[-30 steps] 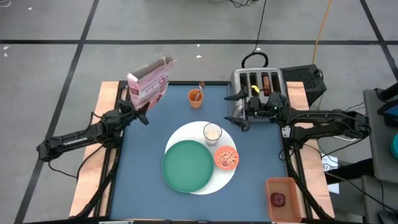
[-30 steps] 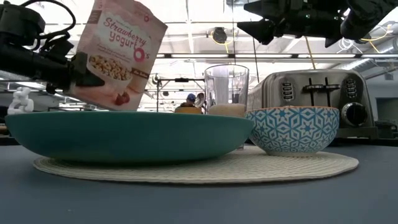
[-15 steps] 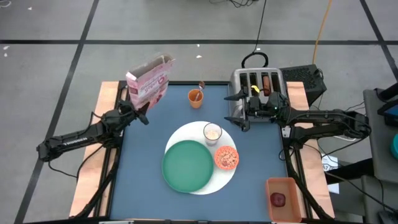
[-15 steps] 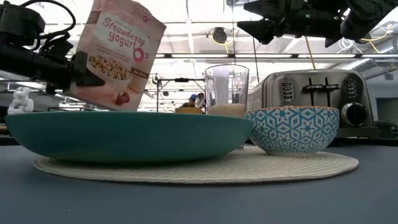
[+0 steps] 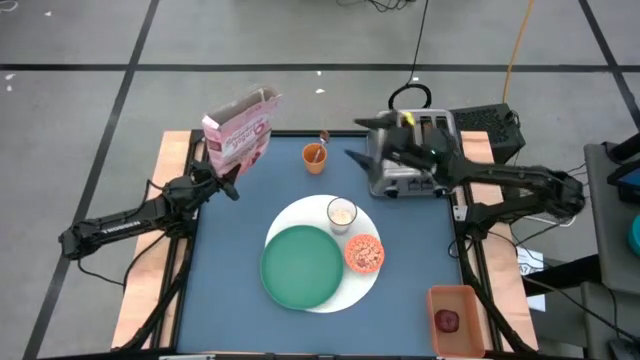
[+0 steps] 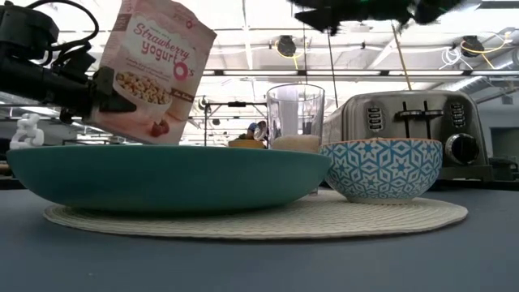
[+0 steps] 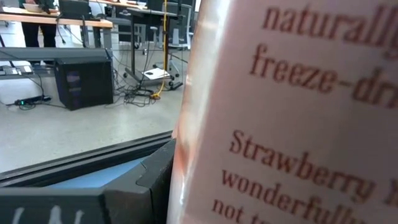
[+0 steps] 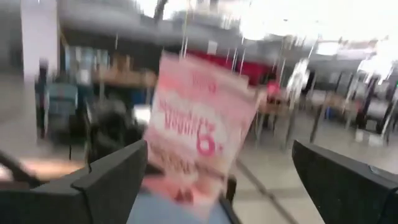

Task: Arrange a breakfast setting
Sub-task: Pour the cereal into the orange bowl

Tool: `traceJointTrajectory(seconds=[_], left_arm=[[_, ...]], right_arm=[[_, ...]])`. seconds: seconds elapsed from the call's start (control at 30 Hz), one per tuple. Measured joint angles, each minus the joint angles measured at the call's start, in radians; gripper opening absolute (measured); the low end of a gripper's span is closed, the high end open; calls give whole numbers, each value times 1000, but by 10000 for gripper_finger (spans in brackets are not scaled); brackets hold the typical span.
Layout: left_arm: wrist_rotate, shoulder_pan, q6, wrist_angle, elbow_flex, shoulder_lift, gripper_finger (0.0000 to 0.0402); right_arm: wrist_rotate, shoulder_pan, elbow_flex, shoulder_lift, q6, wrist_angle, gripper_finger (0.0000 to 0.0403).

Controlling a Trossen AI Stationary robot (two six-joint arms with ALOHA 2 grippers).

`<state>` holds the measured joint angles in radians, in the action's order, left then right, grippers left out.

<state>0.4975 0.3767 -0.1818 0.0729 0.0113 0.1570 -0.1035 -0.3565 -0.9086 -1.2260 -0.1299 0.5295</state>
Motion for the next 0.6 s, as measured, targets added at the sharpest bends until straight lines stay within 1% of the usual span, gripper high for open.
traceJointTrajectory(seconds=[0.13, 0.17, 0.23, 0.3, 0.37, 0.5, 0.53, 0.6], left_arm=[[0, 0, -1, -1, 0, 0, 198], [0, 0, -1, -1, 0, 0, 198], [0, 0, -1, -1, 0, 0, 198], [0, 0, 0, -1, 0, 0, 198], [0, 0, 0, -1, 0, 0, 198], [0, 0, 0, -1, 0, 0, 198], [0, 0, -1, -1, 0, 0, 198], [0, 0, -1, -1, 0, 0, 198]], right_arm=[[-2, -27, -327, -164, -75, -373, 393], [-2, -34, -404, -205, -96, -440, 393], [-1, -46, -536, -280, -138, -514, 393], [-6, -55, -648, -348, -184, -540, 393], [-67, -63, -755, -411, -245, -559, 393], [-271, -87, -962, -528, -275, -627, 393], [-303, -94, -1016, -558, -275, -649, 393], [-335, -106, -1111, -616, -276, -682, 393]])
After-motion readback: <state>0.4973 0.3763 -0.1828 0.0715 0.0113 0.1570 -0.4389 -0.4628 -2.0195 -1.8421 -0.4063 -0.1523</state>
